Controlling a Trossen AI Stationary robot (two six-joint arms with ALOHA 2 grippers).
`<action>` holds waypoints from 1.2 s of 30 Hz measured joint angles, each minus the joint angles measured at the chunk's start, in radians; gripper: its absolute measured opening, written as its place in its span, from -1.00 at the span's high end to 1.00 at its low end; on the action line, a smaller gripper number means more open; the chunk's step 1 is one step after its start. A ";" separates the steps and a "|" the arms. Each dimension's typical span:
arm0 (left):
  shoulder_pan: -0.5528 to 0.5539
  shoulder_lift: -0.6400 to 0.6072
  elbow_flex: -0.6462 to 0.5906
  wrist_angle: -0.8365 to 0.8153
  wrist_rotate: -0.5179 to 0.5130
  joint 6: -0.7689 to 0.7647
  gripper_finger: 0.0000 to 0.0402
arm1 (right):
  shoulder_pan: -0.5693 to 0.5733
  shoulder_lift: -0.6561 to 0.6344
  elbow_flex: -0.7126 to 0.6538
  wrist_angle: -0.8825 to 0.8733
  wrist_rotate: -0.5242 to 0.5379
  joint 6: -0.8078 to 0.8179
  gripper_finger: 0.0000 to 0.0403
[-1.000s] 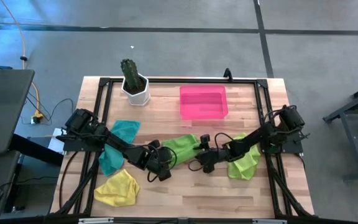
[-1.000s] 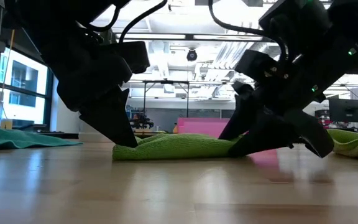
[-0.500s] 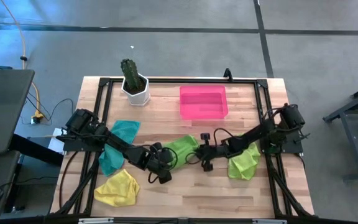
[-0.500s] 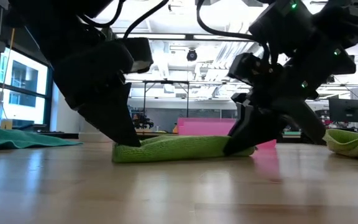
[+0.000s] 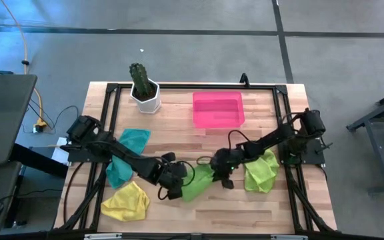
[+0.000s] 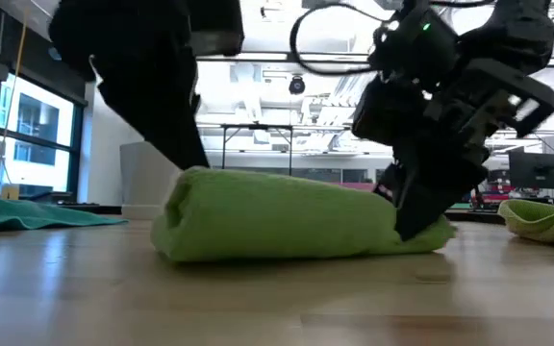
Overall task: Roll microfiber towels into tight, uniform cylinder then place into a basket
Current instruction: Roll the green microfiber cloth
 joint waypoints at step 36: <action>-0.013 0.175 0.062 0.166 -0.195 0.182 0.26 | -0.173 0.002 0.228 -0.407 -0.098 0.272 0.94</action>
